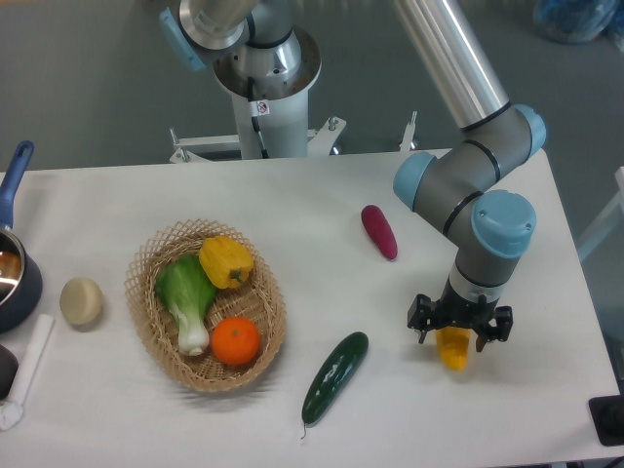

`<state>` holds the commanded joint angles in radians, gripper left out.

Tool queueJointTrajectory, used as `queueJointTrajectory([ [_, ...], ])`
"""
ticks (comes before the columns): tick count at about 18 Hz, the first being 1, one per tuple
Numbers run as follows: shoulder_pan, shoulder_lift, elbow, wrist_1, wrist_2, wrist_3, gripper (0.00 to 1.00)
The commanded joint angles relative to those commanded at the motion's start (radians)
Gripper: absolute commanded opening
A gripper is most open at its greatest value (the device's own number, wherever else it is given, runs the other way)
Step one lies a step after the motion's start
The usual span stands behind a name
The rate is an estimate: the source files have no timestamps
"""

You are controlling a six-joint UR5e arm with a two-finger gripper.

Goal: Pick up the mango from the table
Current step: 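Close the gripper fingers around the yellow mango, then lift the grasped mango up off the table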

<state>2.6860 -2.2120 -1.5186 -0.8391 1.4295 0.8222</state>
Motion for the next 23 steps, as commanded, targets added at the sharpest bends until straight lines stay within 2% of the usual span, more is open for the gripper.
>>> queueJointTrajectory([
  [2,-0.003,-0.005,0.0,0.0,0.041,0.002,1.0],
  [7,-0.009,-0.008,0.0,0.0,0.045,0.0,0.99],
  [10,-0.012,-0.006,0.0,0.0,0.045,-0.002,0.71],
  [12,-0.015,-0.006,0.0,0.0,0.045,0.0,0.58],
  [15,-0.015,-0.002,-0.002,-0.002,0.045,0.0,0.47],
  [18,-0.017,0.003,0.0,-0.003,0.045,-0.003,0.44],
  [20,-0.026,0.008,0.005,-0.005,0.042,-0.006,0.36],
  [23,-0.028,0.023,0.011,-0.005,0.04,0.0,0.35],
])
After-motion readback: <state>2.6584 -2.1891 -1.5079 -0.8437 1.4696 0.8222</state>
